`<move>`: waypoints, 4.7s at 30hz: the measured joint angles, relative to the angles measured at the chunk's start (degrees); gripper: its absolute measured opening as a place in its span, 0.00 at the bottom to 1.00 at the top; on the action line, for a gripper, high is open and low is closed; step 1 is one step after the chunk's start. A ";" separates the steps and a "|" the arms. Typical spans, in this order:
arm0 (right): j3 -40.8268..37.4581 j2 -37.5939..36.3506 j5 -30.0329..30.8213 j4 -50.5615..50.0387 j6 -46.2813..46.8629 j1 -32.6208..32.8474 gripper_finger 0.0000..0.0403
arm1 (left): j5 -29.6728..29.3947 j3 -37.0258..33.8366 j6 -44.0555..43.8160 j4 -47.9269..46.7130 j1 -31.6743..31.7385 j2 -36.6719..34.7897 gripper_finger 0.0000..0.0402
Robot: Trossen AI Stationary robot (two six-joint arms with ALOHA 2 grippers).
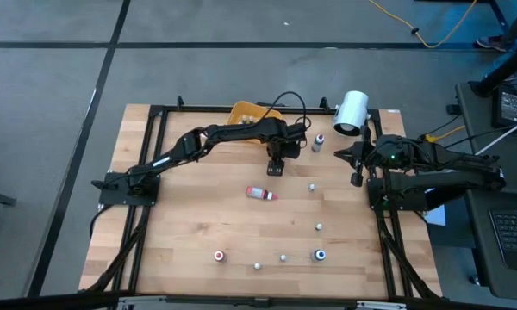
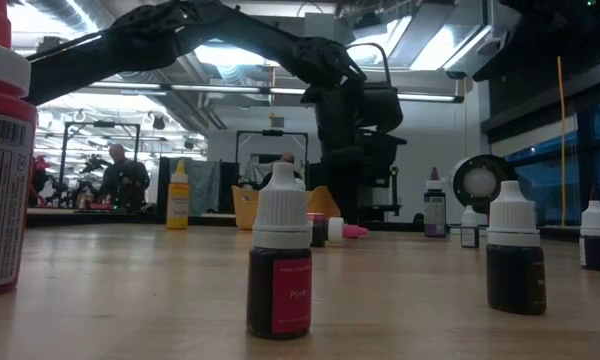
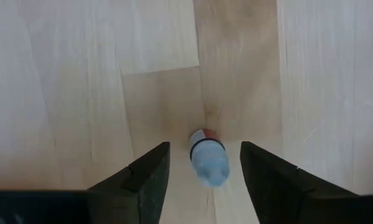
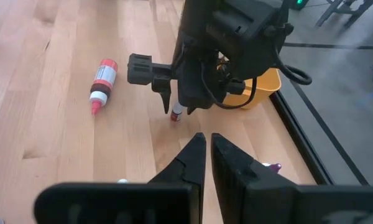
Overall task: Pick & Place food coloring
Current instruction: Put the small red food coloring bottle into the bin, then put the small pink food coloring bottle into the bin
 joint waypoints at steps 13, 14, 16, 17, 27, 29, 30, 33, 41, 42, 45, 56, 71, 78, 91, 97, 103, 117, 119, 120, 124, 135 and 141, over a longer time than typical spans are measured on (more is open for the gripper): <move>0.00 0.02 0.00 -0.04 -0.17 0.01 0.07 | 0.00 0.05 -1.05 -0.13 0.04 -0.01 0.17; 0.00 0.02 0.00 -0.04 -0.17 0.01 0.07 | 0.00 0.28 -1.36 -0.56 0.04 -0.02 0.16; 0.00 0.02 0.00 -0.04 -0.15 0.02 0.07 | 0.21 1.49 -1.59 -2.77 0.01 -0.02 0.16; 0.00 0.02 0.00 -0.06 -0.17 0.02 0.07 | 0.54 1.62 -1.57 -2.85 -0.02 -0.44 0.16; 0.00 0.03 0.00 -0.05 -0.17 0.02 0.07 | 6.82 1.64 -4.82 -3.42 1.40 -12.89 0.17; 0.00 0.04 0.00 -0.06 -0.18 0.00 0.07 | 6.78 1.64 -5.69 -3.61 2.10 -15.89 0.17; 0.00 0.04 0.00 -0.04 -0.20 0.02 0.07 | 6.63 1.64 -5.72 -4.08 2.47 -17.22 0.17; 0.00 0.04 0.00 -0.04 -0.20 0.00 0.07 | 6.42 1.64 -6.55 -4.74 4.07 -20.67 0.17; 0.00 0.04 0.03 -0.04 -0.17 0.00 0.07 | 6.30 1.64 -8.79 -6.51 8.00 -24.46 0.17; 0.00 0.04 0.03 -0.04 -0.17 0.00 0.07 | 6.34 1.64 -9.10 -6.55 8.38 -24.56 0.17; 0.00 0.04 0.03 -0.02 0.00 0.00 0.07 | 6.05 1.57 -9.19 -8.37 9.77 -24.67 0.17; 0.00 0.04 0.03 0.00 0.21 0.00 0.07 | -0.42 1.57 -6.73 -12.69 17.79 -24.87 0.17; 0.00 0.04 0.03 0.00 0.26 0.02 0.07 | 2.26 -9.32 -4.50 -8.44 19.84 -22.62 0.17; 0.00 0.04 0.03 0.00 0.26 0.02 0.07 | 2.69 -20.95 -4.46 2.83 19.76 -22.25 0.17; 0.00 0.13 0.05 0.00 0.35 0.00 0.07 | 0.37 -28.59 -2.95 13.01 19.87 -22.25 0.17; 0.00 0.16 0.05 0.03 1.62 0.00 0.07 | -0.51 -28.64 -2.05 13.64 19.89 -21.30 0.17; 0.00 0.26 1.53 0.03 1.63 0.02 0.07 | -0.99 -28.63 -2.00 13.43 19.93 -18.61 0.17; 0.00 0.26 2.07 0.03 3.11 0.00 0.07 | -2.51 -29.18 -1.16 14.94 20.30 -17.64 0.17; 0.00 0.26 2.06 0.03 3.10 0.00 0.07 | -2.65 -29.56 -1.16 14.86 20.28 -17.59 0.18; 0.00 0.26 2.06 0.03 3.10 0.00 0.07 | -2.67 -29.70 -1.14 14.86 20.28 -17.59 0.18; 0.00 0.26 2.06 0.03 3.01 0.00 0.07 | -2.64 -29.81 -1.00 14.75 20.21 -17.59 0.22; 0.00 0.26 2.04 0.03 3.06 0.02 0.07 | -2.65 -28.59 -1.00 13.74 19.95 -17.59 0.33; 0.00 0.26 2.02 0.03 2.91 0.00 0.07 | -2.70 -23.22 -0.98 6.71 19.12 -17.57 0.36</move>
